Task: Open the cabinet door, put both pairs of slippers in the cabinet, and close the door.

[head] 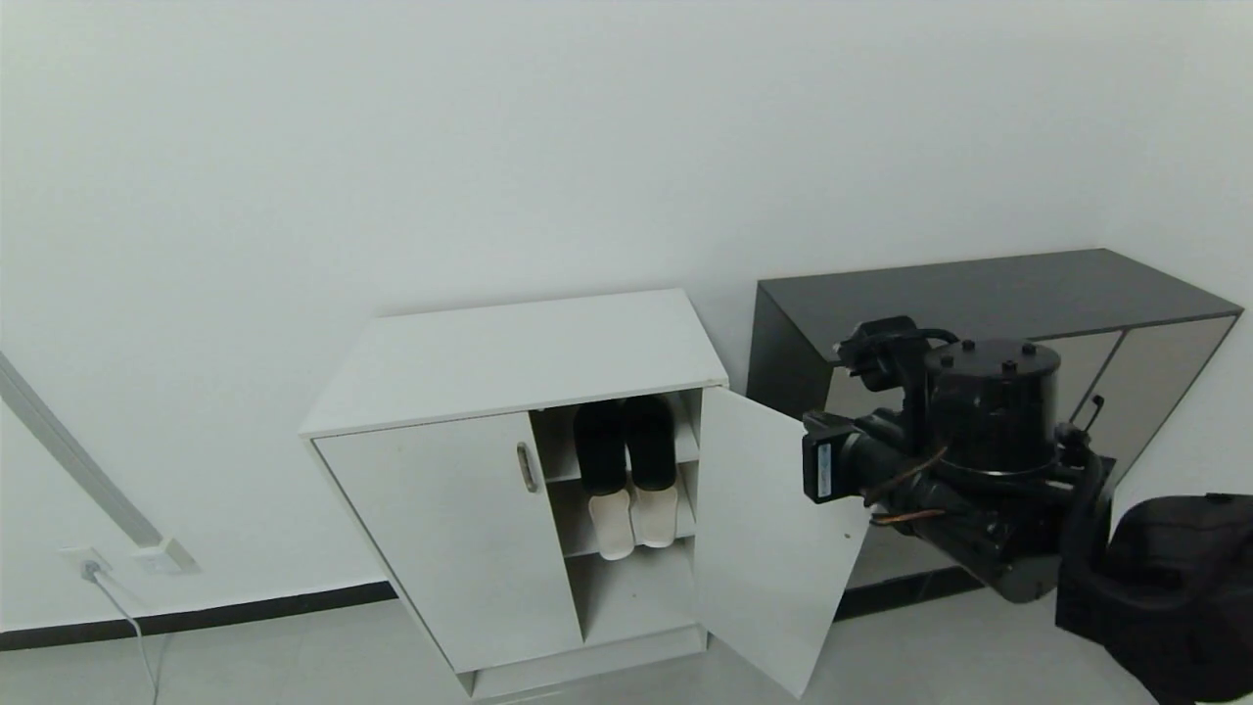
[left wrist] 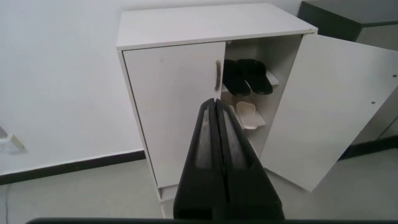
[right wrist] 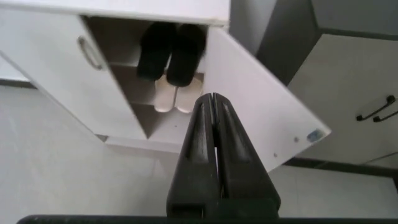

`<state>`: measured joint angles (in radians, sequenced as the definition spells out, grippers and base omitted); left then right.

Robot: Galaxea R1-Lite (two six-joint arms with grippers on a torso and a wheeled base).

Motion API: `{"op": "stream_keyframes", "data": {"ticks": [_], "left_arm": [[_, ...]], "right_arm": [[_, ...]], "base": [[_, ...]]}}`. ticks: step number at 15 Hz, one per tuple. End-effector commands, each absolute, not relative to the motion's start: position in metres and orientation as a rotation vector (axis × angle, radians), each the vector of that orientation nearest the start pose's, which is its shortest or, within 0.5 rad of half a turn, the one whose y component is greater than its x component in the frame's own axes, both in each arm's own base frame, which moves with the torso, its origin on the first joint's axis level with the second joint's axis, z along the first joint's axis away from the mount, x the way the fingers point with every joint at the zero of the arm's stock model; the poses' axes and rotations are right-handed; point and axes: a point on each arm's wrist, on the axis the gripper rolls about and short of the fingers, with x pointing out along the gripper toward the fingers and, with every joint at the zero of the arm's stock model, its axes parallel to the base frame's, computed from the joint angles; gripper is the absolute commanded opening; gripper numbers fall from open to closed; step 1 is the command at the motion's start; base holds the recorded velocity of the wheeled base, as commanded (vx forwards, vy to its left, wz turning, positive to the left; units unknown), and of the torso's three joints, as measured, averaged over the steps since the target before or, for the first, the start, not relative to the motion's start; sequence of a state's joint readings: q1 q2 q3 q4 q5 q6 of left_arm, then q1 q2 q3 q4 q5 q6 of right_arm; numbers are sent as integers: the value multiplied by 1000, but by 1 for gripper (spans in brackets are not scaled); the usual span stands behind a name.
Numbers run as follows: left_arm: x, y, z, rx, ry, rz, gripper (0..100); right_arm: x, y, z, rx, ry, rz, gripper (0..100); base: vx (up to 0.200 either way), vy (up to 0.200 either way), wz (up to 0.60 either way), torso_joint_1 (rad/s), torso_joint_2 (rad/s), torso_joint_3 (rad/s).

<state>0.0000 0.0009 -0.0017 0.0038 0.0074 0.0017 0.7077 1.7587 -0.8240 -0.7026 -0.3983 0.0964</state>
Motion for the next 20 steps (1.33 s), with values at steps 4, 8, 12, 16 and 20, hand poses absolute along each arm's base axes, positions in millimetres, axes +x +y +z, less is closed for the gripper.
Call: {"op": "stream_keyframes", "data": {"ticks": [4, 8, 12, 16, 20], "left_arm": [[-23, 0, 75, 2, 5, 6, 0], [-23, 0, 75, 2, 5, 8, 0], [-23, 0, 75, 2, 5, 8, 0], [-23, 0, 76, 0, 3, 9, 0], [-23, 0, 76, 0, 3, 9, 0]], "right_arm": [[319, 170, 150, 11, 278, 220, 0], [359, 153, 133, 48, 301, 188, 0], [390, 141, 109, 46, 329, 131, 0], [404, 132, 94, 44, 350, 99, 0], [409, 128, 83, 37, 372, 86, 0]], "base": [[0, 0, 0, 0, 0, 0], [0, 0, 0, 0, 0, 0], [0, 0, 0, 0, 0, 0], [0, 0, 0, 0, 0, 0], [0, 0, 0, 0, 0, 0]]}}
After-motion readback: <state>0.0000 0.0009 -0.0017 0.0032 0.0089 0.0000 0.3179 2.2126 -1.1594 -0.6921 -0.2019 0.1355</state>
